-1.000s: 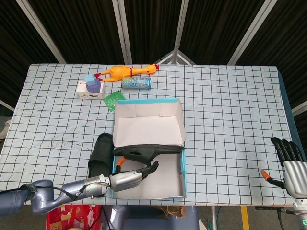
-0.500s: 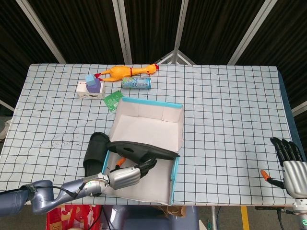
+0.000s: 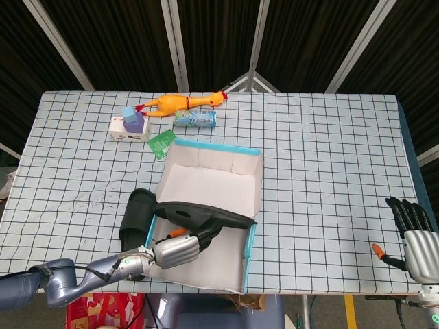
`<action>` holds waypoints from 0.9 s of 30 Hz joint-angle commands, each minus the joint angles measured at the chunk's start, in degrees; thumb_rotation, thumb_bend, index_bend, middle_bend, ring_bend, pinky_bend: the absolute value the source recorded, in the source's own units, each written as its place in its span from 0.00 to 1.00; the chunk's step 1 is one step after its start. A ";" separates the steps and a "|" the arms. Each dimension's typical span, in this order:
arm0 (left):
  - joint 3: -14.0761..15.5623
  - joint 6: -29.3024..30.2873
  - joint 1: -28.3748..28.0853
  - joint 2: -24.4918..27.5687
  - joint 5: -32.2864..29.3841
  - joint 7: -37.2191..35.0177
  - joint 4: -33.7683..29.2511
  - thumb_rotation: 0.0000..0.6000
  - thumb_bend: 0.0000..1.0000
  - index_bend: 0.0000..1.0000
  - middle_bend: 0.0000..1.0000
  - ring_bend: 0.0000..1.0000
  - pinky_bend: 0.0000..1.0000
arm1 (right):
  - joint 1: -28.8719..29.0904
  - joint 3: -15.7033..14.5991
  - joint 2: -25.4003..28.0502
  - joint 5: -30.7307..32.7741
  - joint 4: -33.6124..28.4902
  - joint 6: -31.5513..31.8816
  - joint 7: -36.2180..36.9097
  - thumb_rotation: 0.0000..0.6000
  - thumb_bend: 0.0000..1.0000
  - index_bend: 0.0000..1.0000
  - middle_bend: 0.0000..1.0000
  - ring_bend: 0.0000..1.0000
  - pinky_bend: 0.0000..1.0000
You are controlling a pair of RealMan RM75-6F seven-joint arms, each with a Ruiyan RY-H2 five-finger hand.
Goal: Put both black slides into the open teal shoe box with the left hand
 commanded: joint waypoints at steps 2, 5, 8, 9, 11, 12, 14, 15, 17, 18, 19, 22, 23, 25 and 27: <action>0.35 0.39 -0.13 -0.02 0.39 -0.64 -0.25 1.00 0.55 0.42 0.49 0.07 0.07 | 0.04 -0.09 0.09 0.02 -0.10 -0.22 0.09 1.00 0.25 0.05 0.09 0.04 0.04; 0.41 0.73 -0.18 0.28 0.49 -1.18 -1.00 1.00 0.55 0.38 0.46 0.07 0.07 | 0.09 -0.18 0.17 0.09 -0.34 -0.52 -0.17 1.00 0.25 0.05 0.09 0.04 0.04; 0.43 1.38 0.14 1.01 0.44 -1.46 -2.37 1.00 0.54 0.34 0.42 0.07 0.07 | 0.15 -0.20 0.18 0.08 -0.52 -0.64 -0.42 1.00 0.25 0.05 0.09 0.04 0.04; 0.41 1.71 0.29 1.24 0.42 -1.58 -2.84 1.00 0.53 0.31 0.39 0.07 0.07 | 0.15 -0.22 0.19 0.06 -0.58 -0.64 -0.49 1.00 0.25 0.05 0.09 0.04 0.04; 0.08 2.14 0.33 1.44 0.11 -2.16 -3.61 1.00 0.53 0.28 0.34 0.07 0.07 | 0.11 -0.24 0.22 0.04 -0.69 -0.58 -0.60 1.00 0.25 0.05 0.09 0.05 0.04; 0.02 2.29 0.40 1.60 -0.05 -2.38 -3.97 1.00 0.53 0.27 0.31 0.06 0.07 | 0.10 -0.24 0.23 0.05 -0.74 -0.57 -0.64 1.00 0.25 0.05 0.09 0.04 0.04; -0.12 2.32 0.43 2.02 -0.17 -2.39 -4.61 0.96 0.51 0.22 0.23 0.06 0.07 | 0.08 -0.24 0.26 0.07 -0.83 -0.56 -0.69 1.00 0.25 0.05 0.09 0.04 0.04; -0.18 2.18 0.46 2.24 -0.30 -2.26 -4.88 0.94 0.50 0.20 0.19 0.05 0.07 | 0.08 -0.26 0.27 0.06 -0.87 -0.57 -0.72 1.00 0.25 0.05 0.09 0.04 0.04; -0.28 1.99 0.55 2.70 -0.40 -1.76 -5.46 0.91 0.48 0.15 0.15 0.04 0.07 | 0.07 -0.29 0.31 0.04 -0.95 -0.58 -0.79 1.00 0.25 0.05 0.09 0.04 0.04; -0.32 1.99 0.63 2.90 -0.48 -1.64 -5.77 0.90 0.48 0.13 0.13 0.04 0.07 | 0.05 -0.29 0.32 0.05 -0.98 -0.55 -0.84 1.00 0.25 0.05 0.09 0.04 0.04; -0.37 2.15 0.77 3.09 -0.57 -1.57 -6.13 0.90 0.48 0.12 0.12 0.04 0.07 | 0.04 -0.26 0.32 0.11 -0.99 -0.54 -0.89 1.00 0.25 0.05 0.09 0.04 0.04; -0.72 3.48 1.37 3.80 -1.03 -2.36 -7.76 0.90 0.48 0.11 0.11 0.04 0.07 | -0.02 -0.18 0.36 0.46 -1.07 -0.60 -0.92 1.00 0.25 0.05 0.09 0.04 0.04; -0.95 3.97 1.47 4.00 -1.33 -3.09 -8.31 0.90 0.48 0.11 0.11 0.04 0.07 | -0.05 -0.18 0.37 0.67 -1.13 -0.71 -0.99 1.00 0.25 0.05 0.09 0.04 0.04; -1.10 5.44 1.86 4.40 -1.73 -5.11 -9.44 0.90 0.48 0.11 0.11 0.04 0.08 | -0.02 -0.17 0.45 0.99 -1.31 -1.02 -1.11 1.00 0.25 0.05 0.09 0.04 0.04; -1.27 7.90 2.75 4.26 -2.96 -8.68 -10.54 0.92 0.48 0.11 0.12 0.05 0.12 | 0.05 -0.16 0.48 1.12 -1.43 -1.22 -1.27 1.00 0.25 0.05 0.09 0.04 0.04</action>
